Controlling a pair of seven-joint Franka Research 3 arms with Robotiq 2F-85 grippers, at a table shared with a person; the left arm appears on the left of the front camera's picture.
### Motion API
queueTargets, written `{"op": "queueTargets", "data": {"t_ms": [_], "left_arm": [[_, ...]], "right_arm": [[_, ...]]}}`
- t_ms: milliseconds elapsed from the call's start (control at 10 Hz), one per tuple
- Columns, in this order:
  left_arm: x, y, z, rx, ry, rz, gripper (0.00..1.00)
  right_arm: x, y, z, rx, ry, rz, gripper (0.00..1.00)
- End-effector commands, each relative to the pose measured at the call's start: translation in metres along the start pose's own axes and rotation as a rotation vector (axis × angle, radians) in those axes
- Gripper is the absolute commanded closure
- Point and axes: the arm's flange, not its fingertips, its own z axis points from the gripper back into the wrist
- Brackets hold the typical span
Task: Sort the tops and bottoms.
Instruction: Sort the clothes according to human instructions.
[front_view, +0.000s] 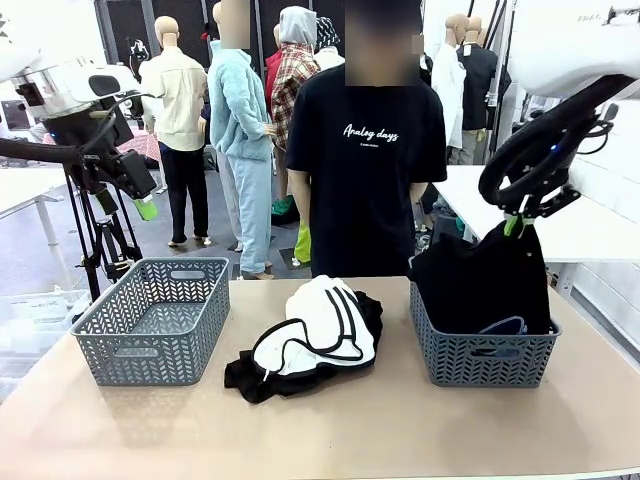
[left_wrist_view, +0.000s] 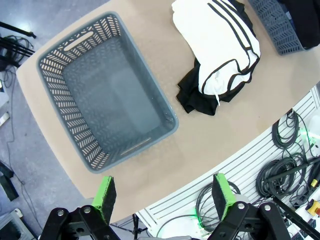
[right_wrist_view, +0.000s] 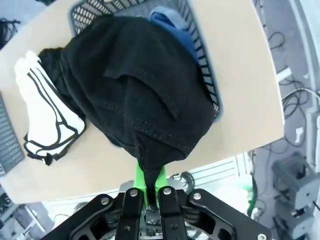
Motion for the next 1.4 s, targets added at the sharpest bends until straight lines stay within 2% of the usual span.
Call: {"op": "queueTargets", "data": {"t_ms": [0,100,300,500,800,1100,1300], "left_arm": [[-0.002,0.001,0.000,-0.006,-0.014,0.004,0.00],[-0.002,0.001,0.000,-0.006,-0.014,0.004,0.00],[-0.002,0.001,0.000,-0.006,-0.014,0.004,0.00],[-0.002,0.001,0.000,-0.006,-0.014,0.004,0.00],[-0.002,0.001,0.000,-0.006,-0.014,0.004,0.00],[-0.002,0.001,0.000,-0.006,-0.014,0.004,0.00],[-0.002,0.001,0.000,-0.006,-0.014,0.004,0.00]], "right_arm": [[-0.001,0.002,0.000,-0.017,-0.007,0.004,1.00],[0.000,0.000,0.000,0.000,0.000,0.000,1.00],[0.027,0.027,-0.048,0.032,0.085,0.075,1.00],[0.031,0.051,-0.092,0.023,0.128,0.138,1.00],[0.034,0.066,-0.136,-0.013,0.201,0.177,1.00],[0.030,0.069,-0.174,-0.146,0.268,0.178,1.00],[0.028,0.073,-0.195,-0.155,0.322,0.186,1.00]]}}
